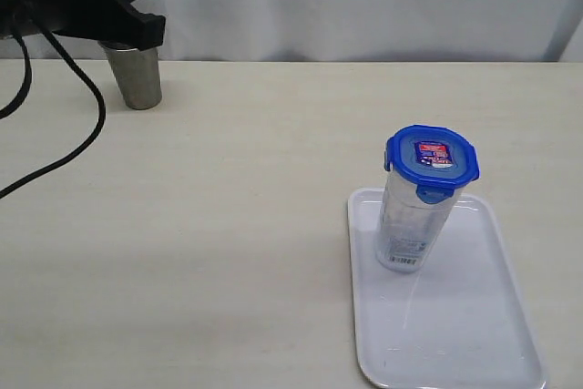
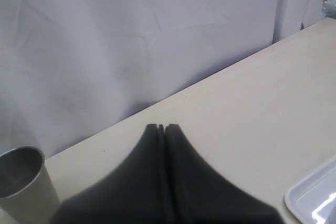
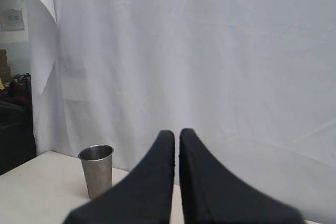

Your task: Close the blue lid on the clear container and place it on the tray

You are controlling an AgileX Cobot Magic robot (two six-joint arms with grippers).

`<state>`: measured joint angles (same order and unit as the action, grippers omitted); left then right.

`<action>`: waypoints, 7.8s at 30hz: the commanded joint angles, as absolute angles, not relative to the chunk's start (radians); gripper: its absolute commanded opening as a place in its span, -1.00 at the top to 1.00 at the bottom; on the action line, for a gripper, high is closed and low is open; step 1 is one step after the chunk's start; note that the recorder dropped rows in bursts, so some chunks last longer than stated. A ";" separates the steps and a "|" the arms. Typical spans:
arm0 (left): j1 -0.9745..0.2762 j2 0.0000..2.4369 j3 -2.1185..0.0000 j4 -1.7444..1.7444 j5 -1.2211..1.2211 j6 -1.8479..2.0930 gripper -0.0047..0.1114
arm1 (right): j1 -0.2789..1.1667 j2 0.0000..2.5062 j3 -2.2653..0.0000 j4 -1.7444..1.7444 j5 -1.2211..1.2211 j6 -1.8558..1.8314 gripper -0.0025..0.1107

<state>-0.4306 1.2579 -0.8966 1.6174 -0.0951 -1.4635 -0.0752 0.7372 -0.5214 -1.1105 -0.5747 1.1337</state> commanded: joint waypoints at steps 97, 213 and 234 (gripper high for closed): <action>-0.473 1.184 -0.891 0.671 0.029 -0.748 0.92 | -0.080 0.719 -0.511 -1.102 -0.584 1.174 0.88; 0.058 0.000 0.000 0.072 0.022 -0.070 0.92 | -0.080 0.719 -0.511 -1.102 -0.584 1.174 0.88; 0.058 0.000 0.000 0.070 0.312 0.000 0.92 | -0.080 0.719 -0.511 -1.102 -0.584 1.174 0.88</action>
<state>0.0568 0.0026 -0.0036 0.0691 0.3139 0.0000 -0.0752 0.7240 -0.5125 -1.1061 -0.5780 1.1710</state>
